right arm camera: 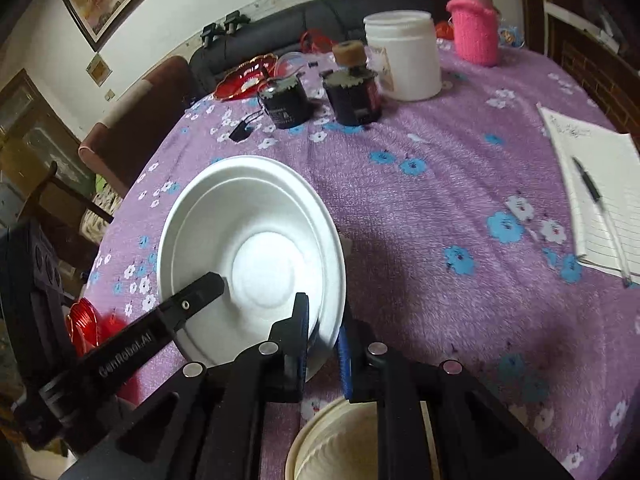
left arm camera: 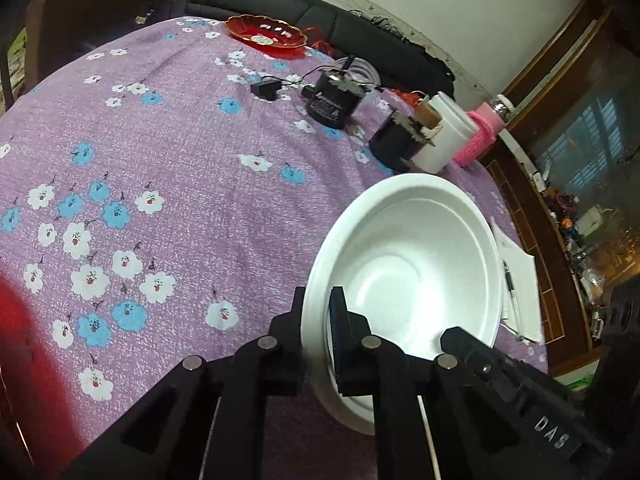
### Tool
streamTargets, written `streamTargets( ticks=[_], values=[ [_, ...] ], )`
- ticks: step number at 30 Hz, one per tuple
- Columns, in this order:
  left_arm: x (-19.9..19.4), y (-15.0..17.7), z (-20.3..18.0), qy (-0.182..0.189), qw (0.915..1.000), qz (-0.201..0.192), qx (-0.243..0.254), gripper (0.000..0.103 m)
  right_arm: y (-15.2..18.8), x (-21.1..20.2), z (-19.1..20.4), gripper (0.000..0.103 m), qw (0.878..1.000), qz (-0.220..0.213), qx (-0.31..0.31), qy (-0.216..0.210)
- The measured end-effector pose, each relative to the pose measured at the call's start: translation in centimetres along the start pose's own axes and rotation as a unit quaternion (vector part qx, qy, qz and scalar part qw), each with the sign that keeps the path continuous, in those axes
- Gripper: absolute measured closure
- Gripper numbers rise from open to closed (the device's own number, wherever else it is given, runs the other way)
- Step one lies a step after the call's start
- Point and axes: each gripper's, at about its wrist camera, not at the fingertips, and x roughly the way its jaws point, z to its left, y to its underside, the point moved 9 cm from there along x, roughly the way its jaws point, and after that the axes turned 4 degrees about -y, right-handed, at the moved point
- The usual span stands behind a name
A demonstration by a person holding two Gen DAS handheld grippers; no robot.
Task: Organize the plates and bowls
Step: 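Lift the white bowl with both grippers and carry it to the red plate stack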
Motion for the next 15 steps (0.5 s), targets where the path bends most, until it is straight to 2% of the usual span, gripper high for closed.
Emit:
streamTargets(
  ticks=[4, 9, 15],
  values=[
    [-1.9, 0.7, -1.3, -0.008, 0.9996, -0.016, 0.024, 0.093, 0.8, -2.0, -0.3, 0.088, 1.000, -0.017, 0.015, 0.001],
    [-6.1, 2.3, -2.7, -0.014, 0.9973, -0.047, 0.055, 0.093, 1.7, -4.8, 0.3, 0.088, 0.999, -0.035, 0.014, -0.005],
    [-10.2, 4.0, -1.8, -0.027, 0.9964, -0.063, 0.049, 0.093, 3.8, -7.4, 3.0, 0.087, 0.998, -0.052, -0.012, -0.021]
  ],
)
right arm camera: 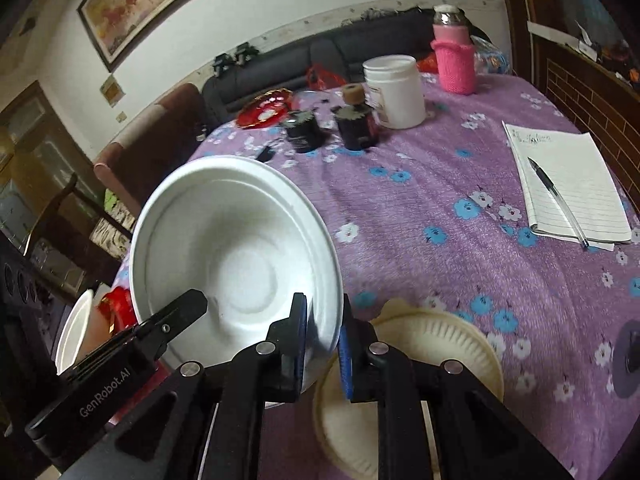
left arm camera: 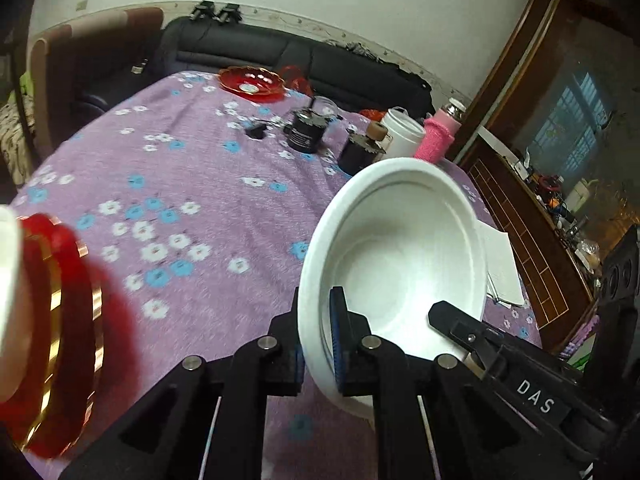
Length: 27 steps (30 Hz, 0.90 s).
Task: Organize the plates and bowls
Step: 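Lift the white bowl with both grippers and carry it to the red plate stack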
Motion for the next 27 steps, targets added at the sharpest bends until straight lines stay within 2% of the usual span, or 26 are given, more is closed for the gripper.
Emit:
streamTargets(
  ticks=[14, 20, 27],
  values=[
    [-8.2, 2.3, 5.2, -0.039, 0.9977, -0.054, -0.017, 0.093, 4.0, -3.1, 7.9, 0.087, 0.998, -0.010, -0.056, -0.033],
    [-10.6, 2.7, 8.4, -0.057, 0.9954, -0.069, -0.034, 0.092, 5.1, -3.3, 11.8, 0.087, 0.995, -0.011, -0.089, -0.046],
    [-12.4, 2.7, 11.8, -0.096, 0.9906, -0.085, -0.048, 0.091, 5.8, -2.6, 15.7, 0.087, 0.991, -0.011, -0.122, -0.061]
  ],
)
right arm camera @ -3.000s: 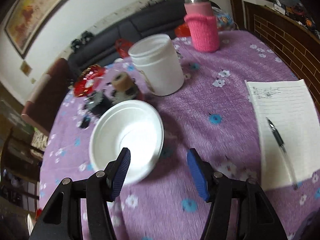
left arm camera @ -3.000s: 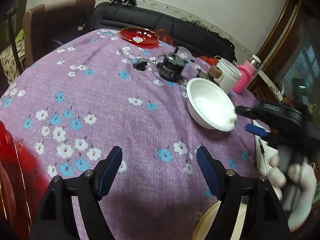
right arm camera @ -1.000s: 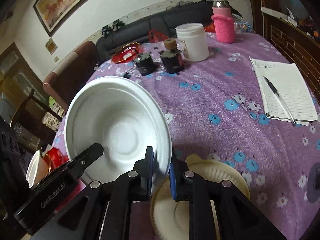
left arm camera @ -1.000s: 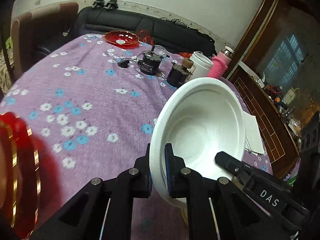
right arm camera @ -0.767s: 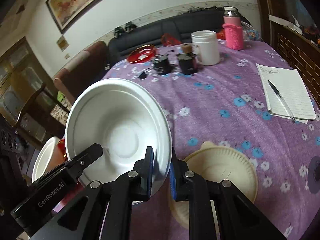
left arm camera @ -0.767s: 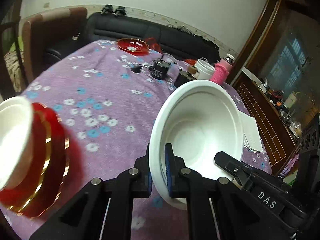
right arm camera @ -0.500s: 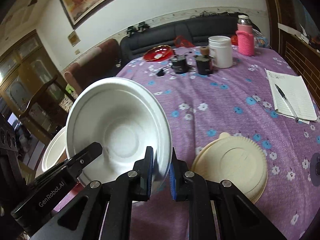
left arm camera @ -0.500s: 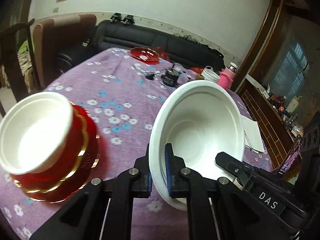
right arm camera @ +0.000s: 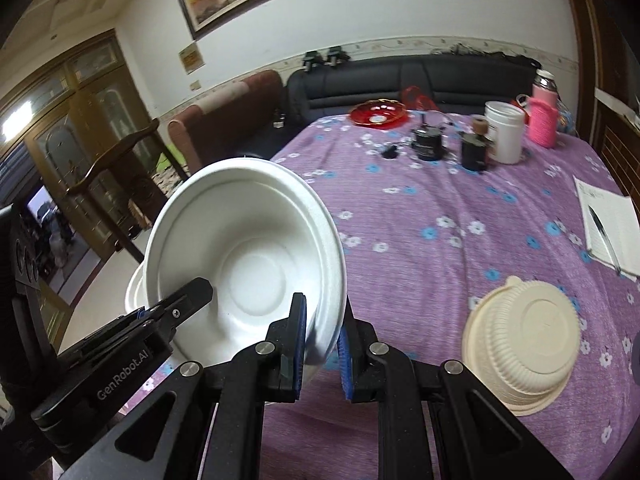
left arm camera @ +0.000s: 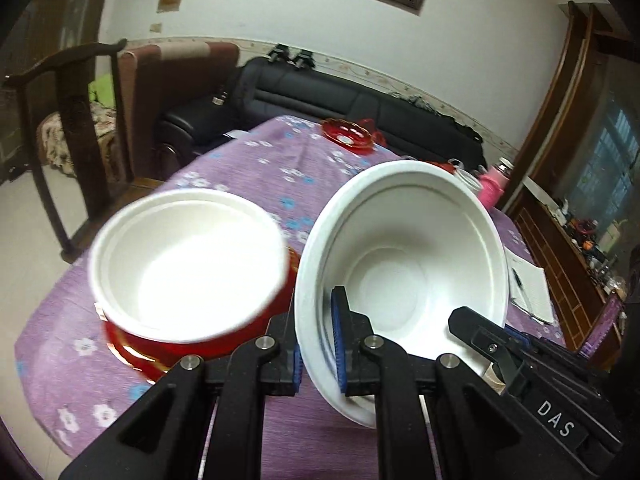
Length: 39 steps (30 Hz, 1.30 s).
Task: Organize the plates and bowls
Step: 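Lift the white bowl with both grippers and carry it to the red plate stack, then lower the white bowl into the other white bowl and open both grippers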
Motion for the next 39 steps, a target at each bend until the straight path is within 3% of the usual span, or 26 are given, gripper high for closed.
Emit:
streamTargets(
  ticks=[14, 21, 30, 34, 36, 39],
  values=[
    [-1.2, -4.8, 7.8, -0.098, 0.9942, -0.043, -0.004, 0.089, -3.7, 5.5, 8.1, 0.086, 0.998, 0.022, -0.029, -0.058],
    [0.6, -5.5, 10.6, -0.113, 0.9931, -0.027, -0.011, 0.089, -4.0, 9.0, 9.5, 0.086, 0.997, 0.047, -0.026, -0.063],
    [2.6, -5.5, 11.6, -0.117, 0.9929, -0.006, -0.018, 0.089, -3.8, 11.3, 9.3, 0.086, 0.996, 0.067, -0.015, -0.057],
    [2.5, -5.7, 12.1, -0.111, 0.9932, -0.008, -0.035, 0.077, -3.5, 12.2, 9.3, 0.087, 0.996, 0.076, -0.014, -0.054],
    [2.3, -5.8, 12.6, -0.111, 0.9928, -0.014, -0.042, 0.061, -3.3, 12.9, 9.2, 0.087, 0.995, 0.083, -0.012, -0.053],
    [1.9, -5.9, 13.1, -0.110, 0.9923, -0.022, -0.054, 0.055, -3.3, 13.4, 9.1, 0.087, 0.995, 0.084, -0.013, -0.051]
  ],
)
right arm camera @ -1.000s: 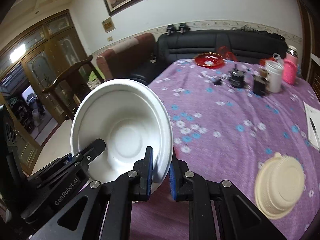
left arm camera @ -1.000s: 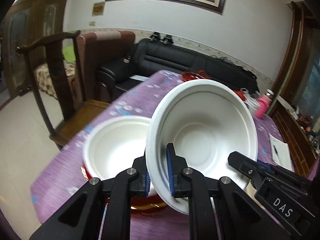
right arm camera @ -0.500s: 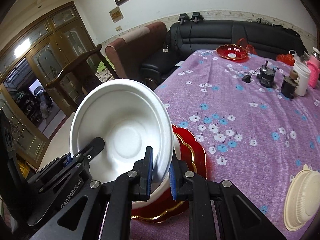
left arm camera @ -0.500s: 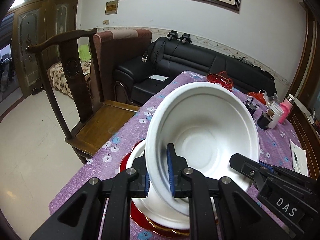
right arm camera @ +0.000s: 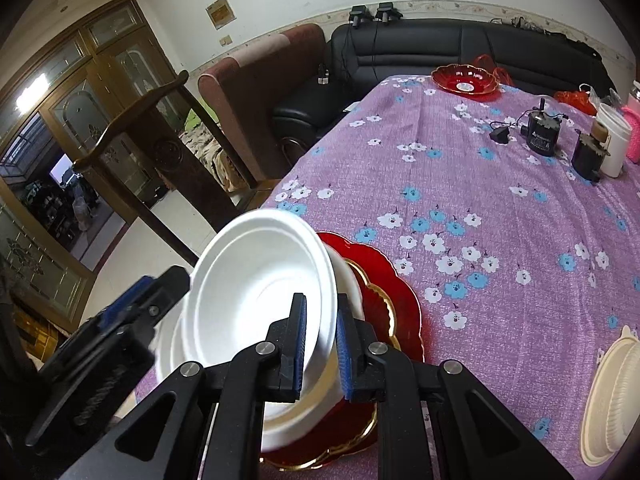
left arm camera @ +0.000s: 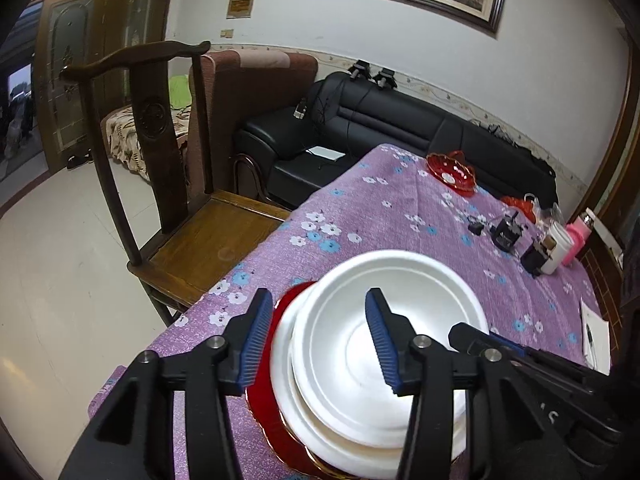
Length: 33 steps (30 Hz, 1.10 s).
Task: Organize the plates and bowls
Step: 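Lower the white bowl into the other white bowl and open both grippers, then withdraw both grippers up and away from the stacked bowls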
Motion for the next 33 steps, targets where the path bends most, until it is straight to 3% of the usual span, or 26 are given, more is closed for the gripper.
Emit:
streamTargets(
  ticks=[5, 7, 11, 15, 23, 33],
  values=[
    [-0.4, -0.2, 0.2, 0.008, 0.9998, -0.009, -0.014, 0.055, -0.5, -0.1, 0.4, 0.087, 1.000, -0.015, -0.020, 0.009],
    [-0.9, -0.2, 0.1, 0.010, 0.9997, -0.014, -0.015, 0.053, -0.8, -0.3, 0.6, 0.082, 0.999, -0.027, -0.031, 0.013],
    [-2.8, -0.7, 0.0, -0.002, 0.9984, -0.055, -0.012, 0.023, -1.3, -1.5, 0.5, 0.053, 0.998, -0.053, -0.026, 0.005],
    [-5.9, -1.4, -0.4, -0.028, 0.9924, -0.120, -0.004, 0.005, -1.5, -4.1, -0.1, 0.048, 0.996, -0.087, -0.025, 0.005],
    [-9.5, -0.9, -5.7, -0.007, 0.9863, -0.157, 0.050, 0.002, -0.4, -9.5, -3.3, 0.042, 0.991, -0.131, -0.008, 0.019],
    [-12.7, 1.2, -8.6, -0.055, 0.9722, -0.219, 0.062, 0.000, 4.0, -12.8, -6.5, 0.036, 0.985, -0.155, -0.029, 0.074]
  ],
)
